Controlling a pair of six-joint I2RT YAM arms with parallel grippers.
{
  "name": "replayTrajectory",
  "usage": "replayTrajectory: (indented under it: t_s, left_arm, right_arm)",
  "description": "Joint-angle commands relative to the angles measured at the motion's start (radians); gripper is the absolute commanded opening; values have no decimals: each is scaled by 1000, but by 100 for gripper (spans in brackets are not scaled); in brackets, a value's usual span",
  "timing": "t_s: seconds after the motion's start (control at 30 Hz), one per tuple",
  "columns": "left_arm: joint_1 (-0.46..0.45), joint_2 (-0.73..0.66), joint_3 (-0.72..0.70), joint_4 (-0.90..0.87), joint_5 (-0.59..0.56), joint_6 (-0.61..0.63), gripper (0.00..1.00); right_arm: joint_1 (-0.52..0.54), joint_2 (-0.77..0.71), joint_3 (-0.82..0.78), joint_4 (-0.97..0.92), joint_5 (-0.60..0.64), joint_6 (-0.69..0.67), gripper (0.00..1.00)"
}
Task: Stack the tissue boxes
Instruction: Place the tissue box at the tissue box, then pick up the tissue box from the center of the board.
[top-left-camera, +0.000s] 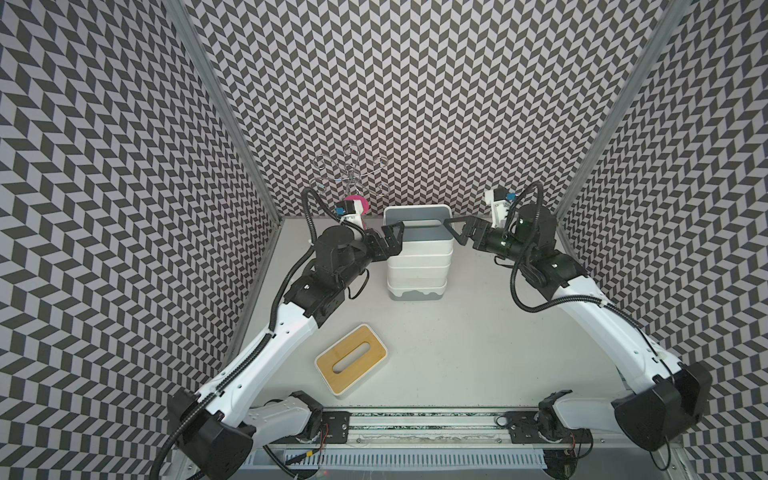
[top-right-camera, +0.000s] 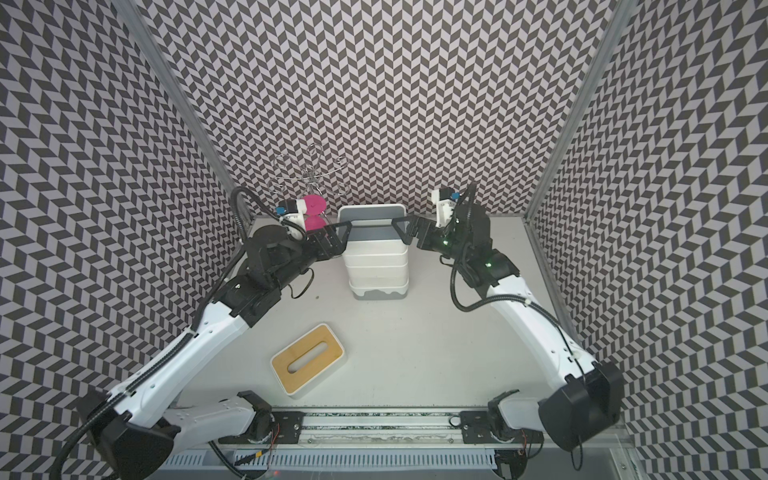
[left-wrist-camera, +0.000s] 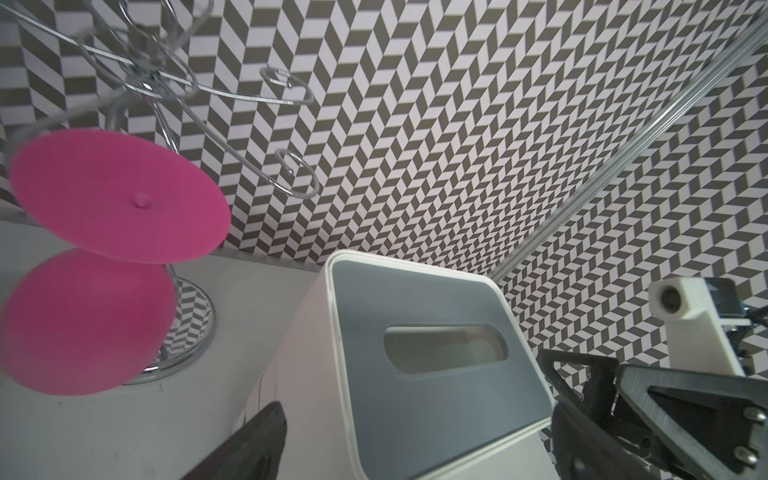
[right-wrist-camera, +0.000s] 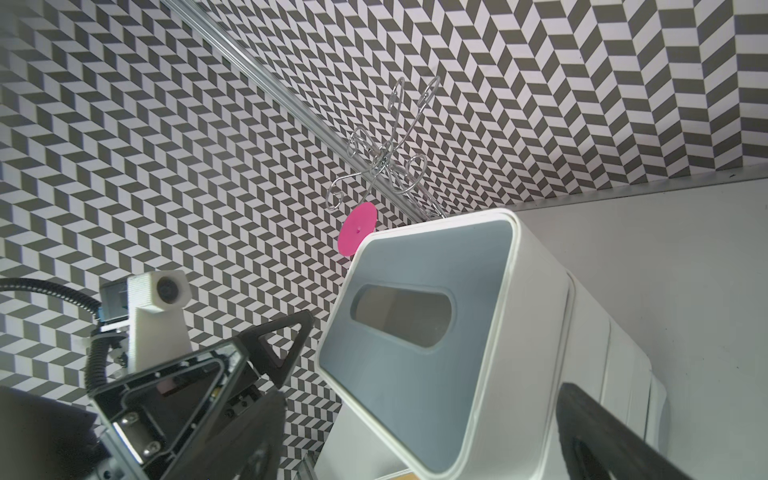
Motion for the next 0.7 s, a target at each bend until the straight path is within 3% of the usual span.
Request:
replayTrajectory:
  t_s: [0.0,0.2,0.43,0.67]
  left_arm:
    - [-3,-95,-58,-84,-48,41,100]
    - [-42,-186,-167,-232,-81,57,100]
    - [-212,-237,-294,-334,-194,-29,98]
    - [-370,-218,-374,-454,-266,-166,98]
  right_arm:
    - [-6,-87,-71,67,-5,-3,99]
    - [-6,-243,-296,140,-69,25,99]
    - [20,-362,-517,213,-135,14,99]
    - [128,-384,-724,349,-184,37,99]
